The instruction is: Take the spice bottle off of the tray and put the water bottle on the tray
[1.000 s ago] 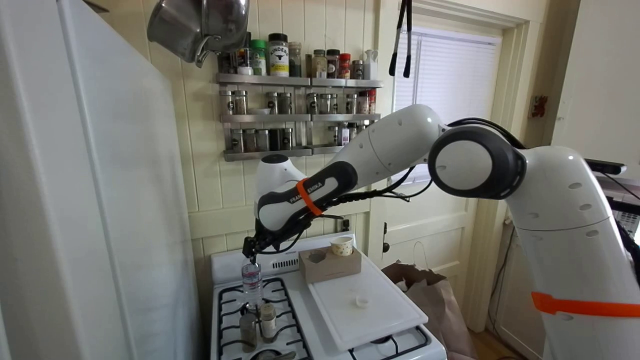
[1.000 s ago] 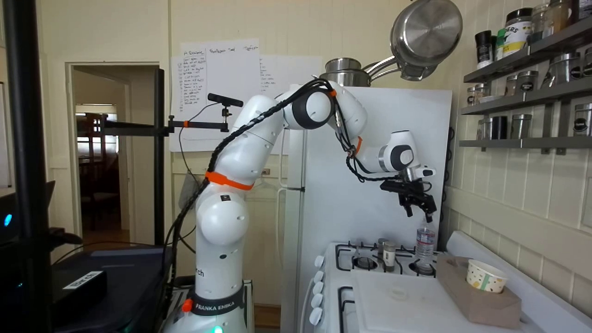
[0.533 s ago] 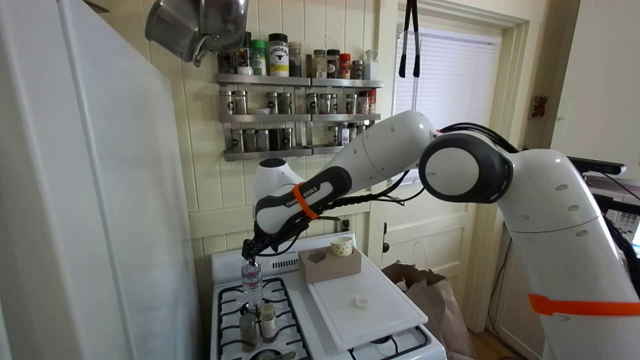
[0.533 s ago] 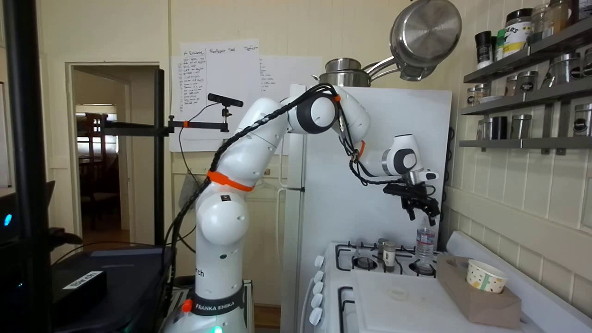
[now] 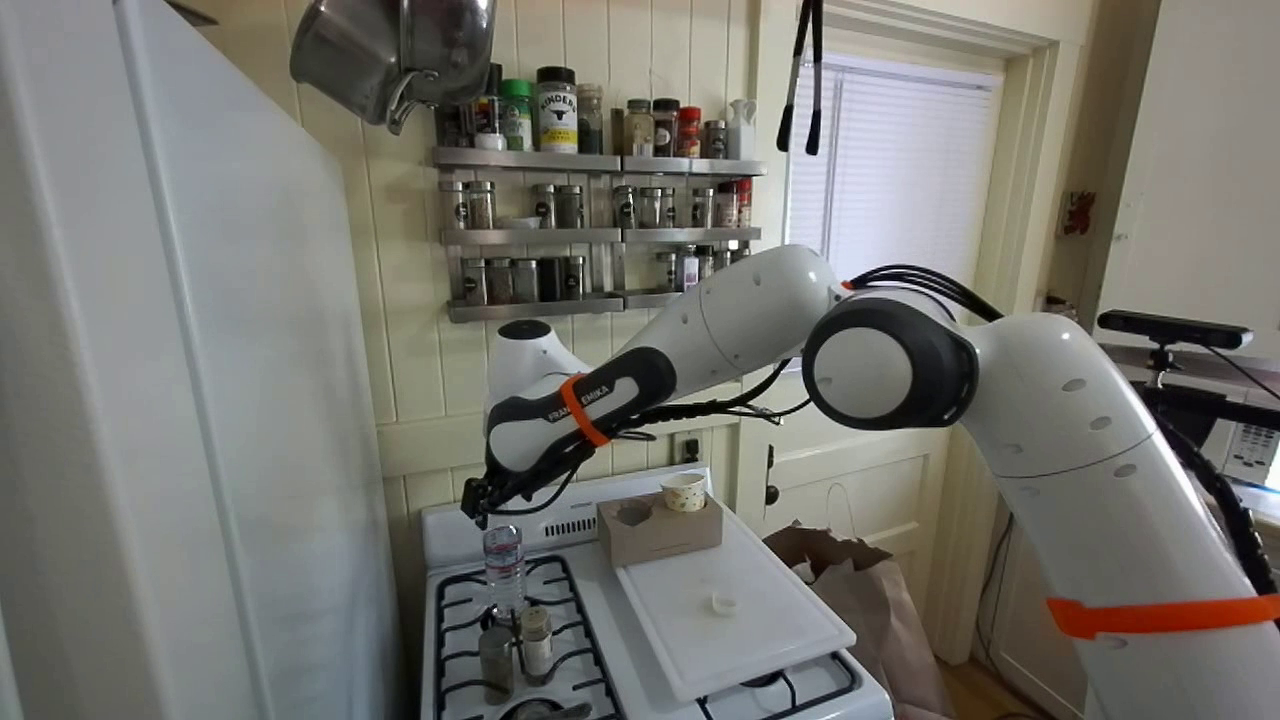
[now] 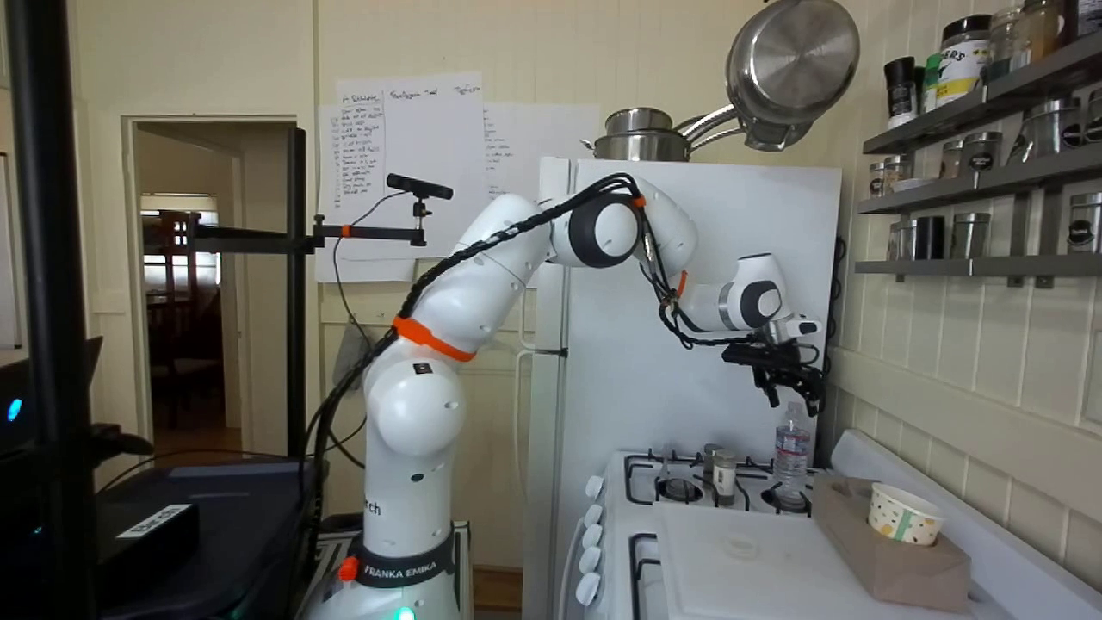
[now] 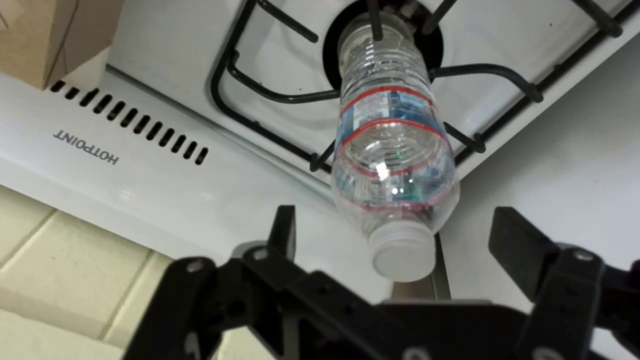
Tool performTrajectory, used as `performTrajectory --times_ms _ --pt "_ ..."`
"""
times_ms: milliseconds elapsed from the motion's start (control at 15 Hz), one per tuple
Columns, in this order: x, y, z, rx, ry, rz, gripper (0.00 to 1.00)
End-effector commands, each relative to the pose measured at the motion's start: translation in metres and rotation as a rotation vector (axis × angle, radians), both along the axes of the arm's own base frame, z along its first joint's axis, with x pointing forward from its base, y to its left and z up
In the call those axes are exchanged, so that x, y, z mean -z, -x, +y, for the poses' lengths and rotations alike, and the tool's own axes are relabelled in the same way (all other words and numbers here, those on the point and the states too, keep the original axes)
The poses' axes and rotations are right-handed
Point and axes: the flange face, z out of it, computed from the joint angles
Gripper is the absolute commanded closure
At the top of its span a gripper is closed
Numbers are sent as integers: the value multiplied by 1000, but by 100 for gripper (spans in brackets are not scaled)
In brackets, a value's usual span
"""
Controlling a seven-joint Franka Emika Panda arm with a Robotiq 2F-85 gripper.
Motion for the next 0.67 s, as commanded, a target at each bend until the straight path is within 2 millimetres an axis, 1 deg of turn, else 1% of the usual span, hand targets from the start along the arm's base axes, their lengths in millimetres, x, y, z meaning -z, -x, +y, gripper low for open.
performTrajectory --times_ms 0,67,333,400,467,533,600 --pt "2 -13 9 -15 17 -12 30" --pt "1 -15 9 -12 18 -16 40" --pt "-7 -20 11 0 28 -39 70" --pt "-11 -19 12 8 32 -42 72" --pt "-15 -17 13 9 31 -46 69" --pt "-18 -15 15 12 30 -44 76" --pt "-19 -14 17 13 32 -41 71"
